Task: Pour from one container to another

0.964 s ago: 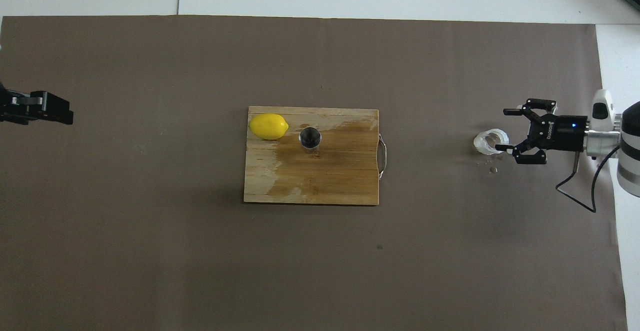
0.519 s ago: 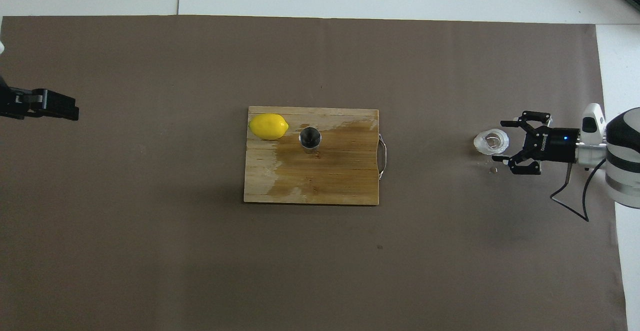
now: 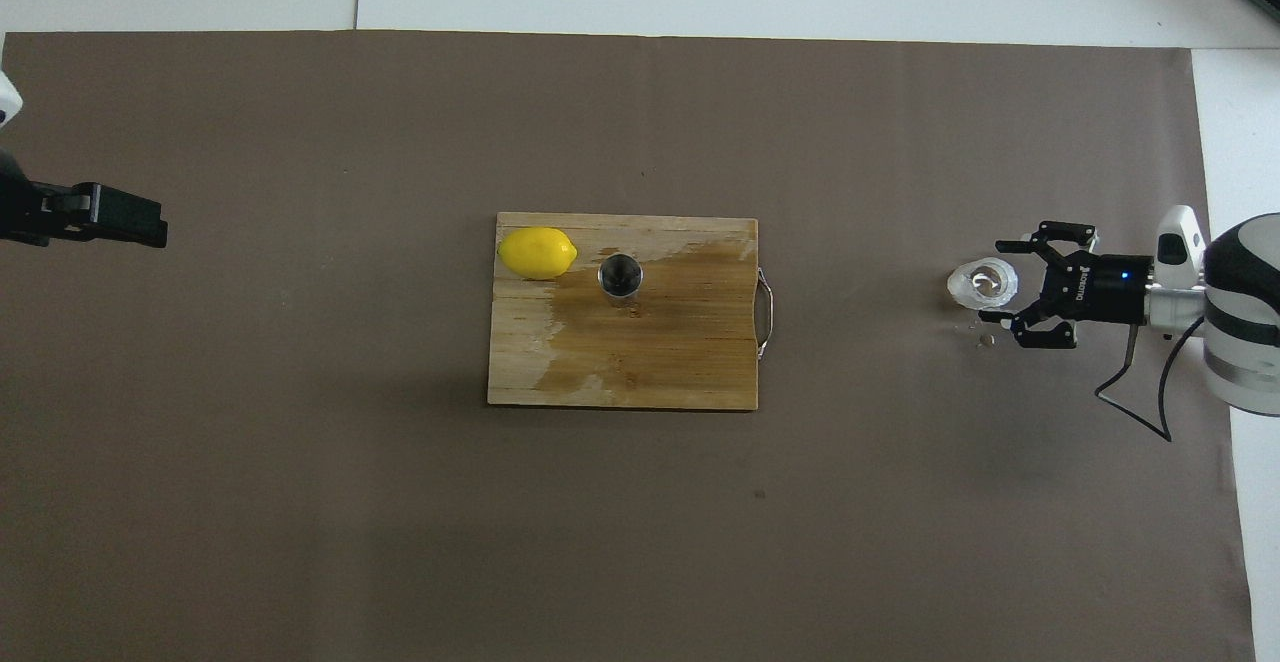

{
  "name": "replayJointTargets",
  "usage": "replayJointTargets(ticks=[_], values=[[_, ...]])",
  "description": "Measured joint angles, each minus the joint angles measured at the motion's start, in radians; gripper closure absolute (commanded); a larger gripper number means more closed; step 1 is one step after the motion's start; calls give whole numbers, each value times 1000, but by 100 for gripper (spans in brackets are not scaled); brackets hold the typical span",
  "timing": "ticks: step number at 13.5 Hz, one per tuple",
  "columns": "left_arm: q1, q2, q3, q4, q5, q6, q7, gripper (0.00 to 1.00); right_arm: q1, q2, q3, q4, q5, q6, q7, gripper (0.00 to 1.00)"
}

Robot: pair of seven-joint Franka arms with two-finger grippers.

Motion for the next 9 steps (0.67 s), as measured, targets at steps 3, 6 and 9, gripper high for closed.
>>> replayJointTargets(ticks=[3,6,9], values=[[1,-3,5,0,0,-1,-1,0,0,0,13,0,0,2,0,2],[2,-5,7,-1,0,-1,-1,0,0,0,13,0,0,4,-7,3],[2,-5,7,-2,0,-1,-1,0,0,0,13,-12,0,4,-29,3]])
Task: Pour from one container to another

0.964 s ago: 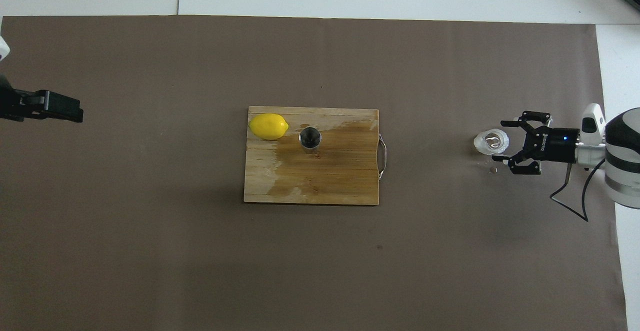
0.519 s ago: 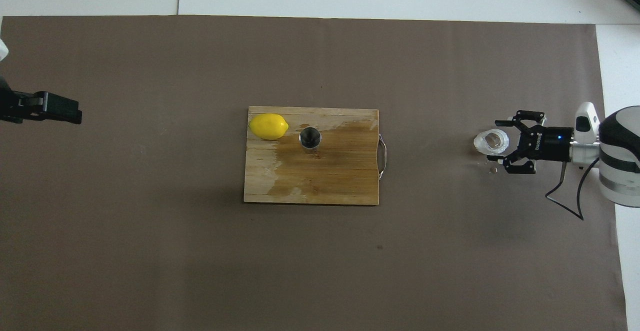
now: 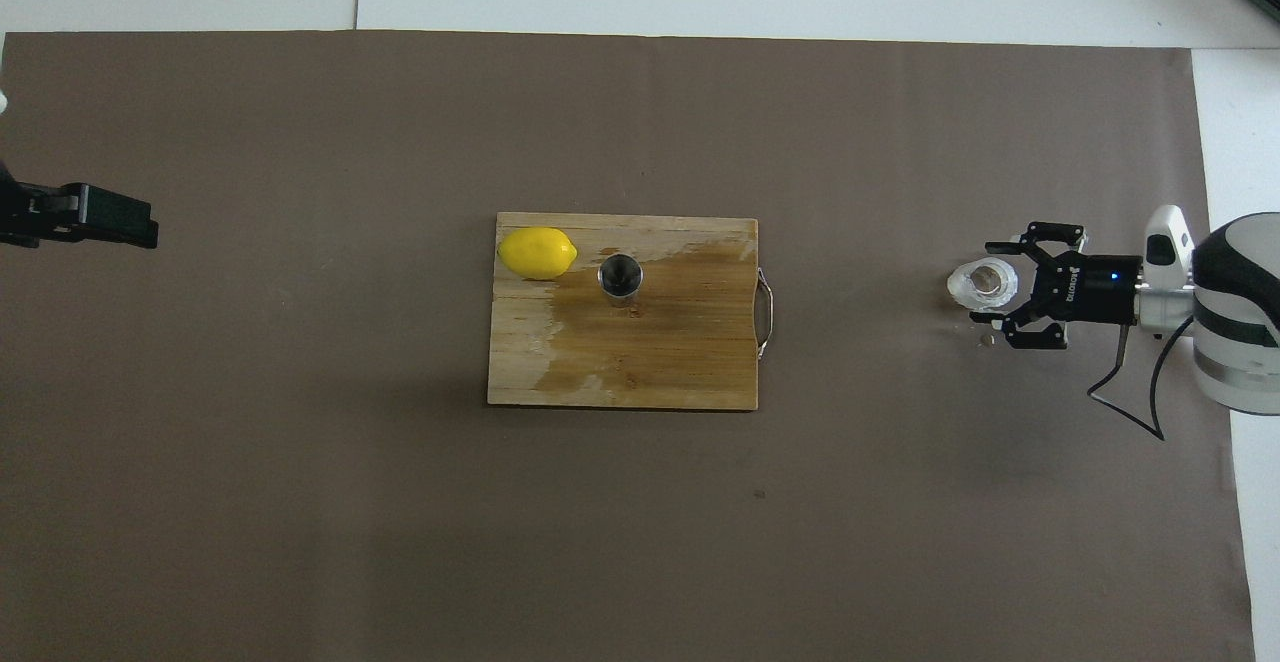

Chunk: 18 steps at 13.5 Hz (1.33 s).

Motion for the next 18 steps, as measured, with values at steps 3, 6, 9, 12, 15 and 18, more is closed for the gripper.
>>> replayJointTargets(ticks=[3,6,9,12,15,18], values=[[0,0,0,0,0,0,0,0,-1,0,0,-10,0,0,-15,3],[0,0,0,0,0,0,0,0,-4,-1,-2,-11,0,1,-17,3],[0,0,0,0,0,0,0,0,-5,-6,-5,-11,0,1,-17,3],[0,0,0,0,0,0,0,0,-6,-8,-5,-11,0,1,-18,12],[0,0,0,0,0,0,0,0,-6,-8,-6,-11,0,2,-27,31],[0,0,0,0,0,0,0,0,-6,-8,-6,-11,0,6,-29,60]])
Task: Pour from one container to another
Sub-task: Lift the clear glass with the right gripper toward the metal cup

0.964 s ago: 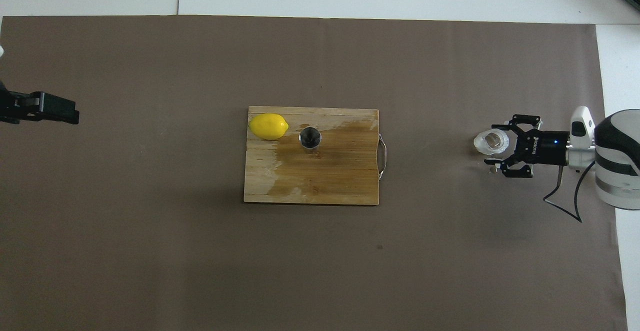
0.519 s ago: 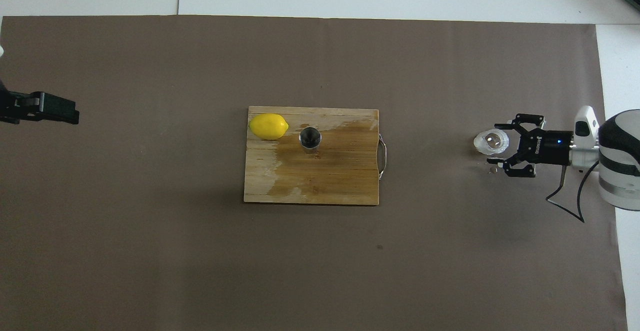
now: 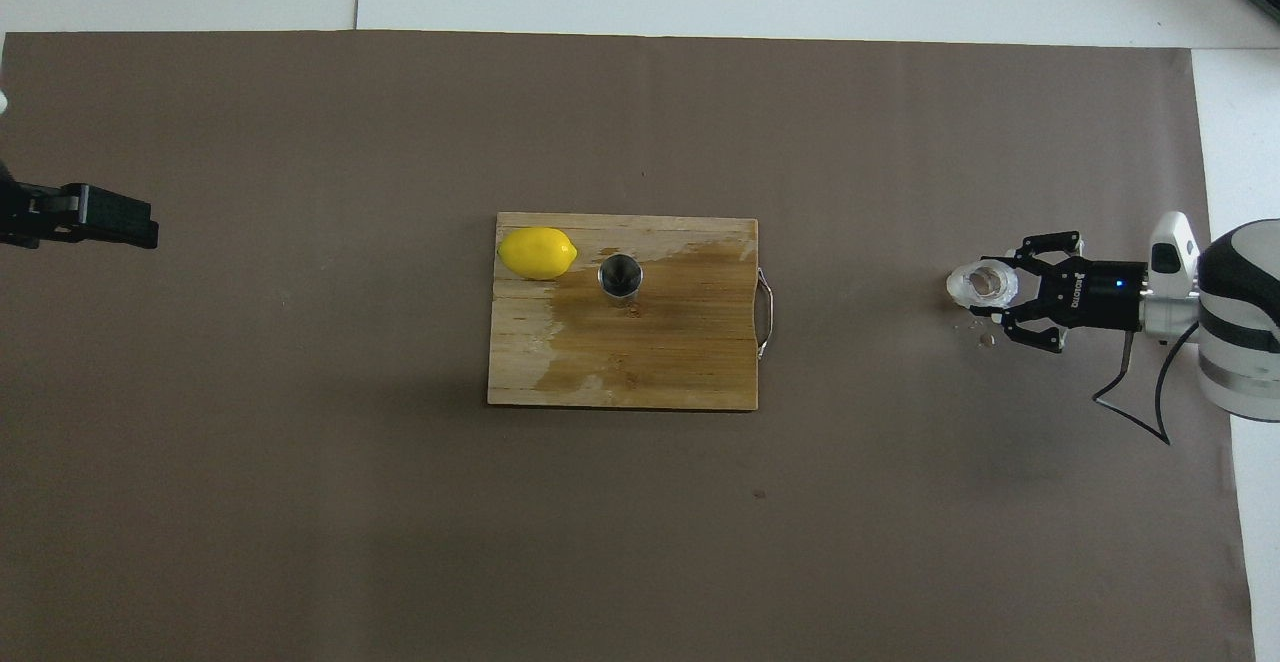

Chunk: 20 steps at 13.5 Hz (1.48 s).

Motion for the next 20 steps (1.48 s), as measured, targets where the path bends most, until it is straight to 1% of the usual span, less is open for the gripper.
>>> replayJointTargets(ticks=[4,6,7,10,13,16,17,20], values=[[0,0,0,0,0,0,0,0,2,-3,1,1,0,19,0,66],[0,0,0,0,0,0,0,0,3,-19,5,4,-6,26,11,66],[0,0,0,0,0,0,0,0,3,-36,9,7,-28,26,43,66],[0,0,0,0,0,0,0,0,5,-112,57,23,-126,26,220,67],[0,0,0,0,0,0,0,0,8,-182,121,32,-203,29,393,79],[0,0,0,0,0,0,0,0,11,-214,172,58,-271,31,527,82],[0,0,0,0,0,0,0,0,11,-224,196,74,-312,32,587,86],[0,0,0,0,0,0,0,0,15,-268,293,109,-416,32,790,86]])
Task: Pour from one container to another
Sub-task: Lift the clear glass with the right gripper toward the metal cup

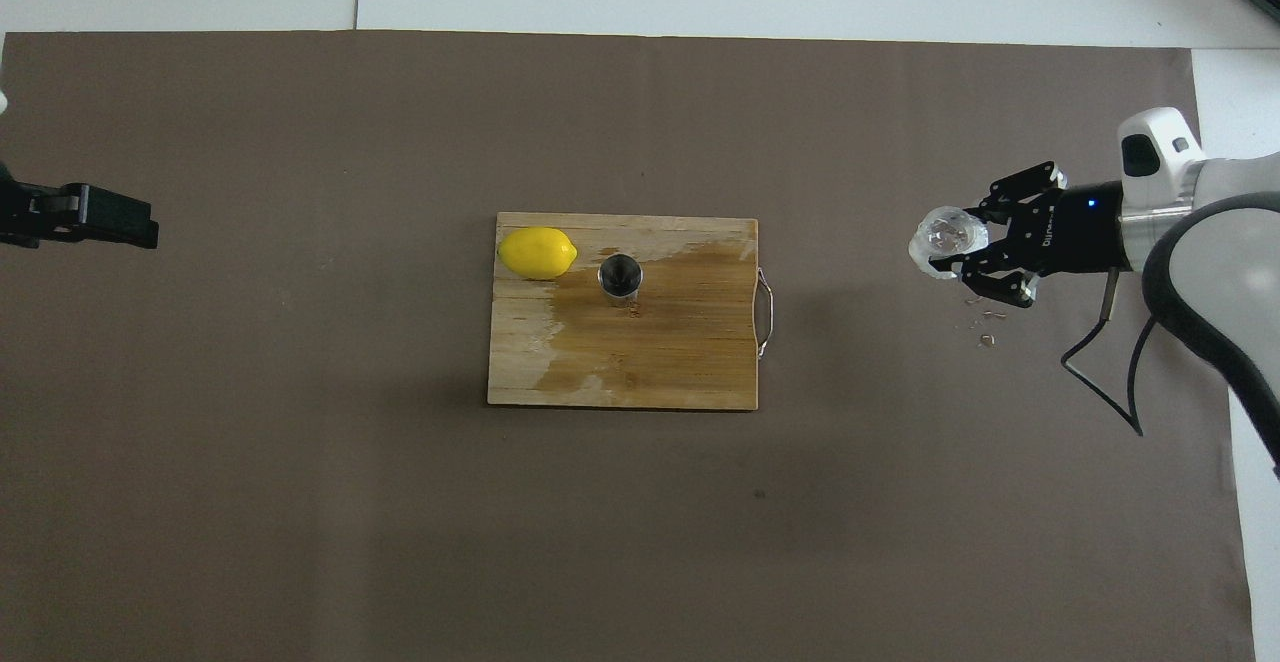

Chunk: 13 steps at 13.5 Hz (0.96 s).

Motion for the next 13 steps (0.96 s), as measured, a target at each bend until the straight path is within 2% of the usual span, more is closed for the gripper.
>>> replayJointTargets(ticks=[4,10,13], values=[[0,0,0,0,0,0,0,0,1,-40,111,5,-75,6,148,85],[0,0,0,0,0,0,0,0,0,-44,217,5,-78,17,157,85],[0,0,0,0,0,0,0,0,1,-44,300,5,-81,101,162,85]])
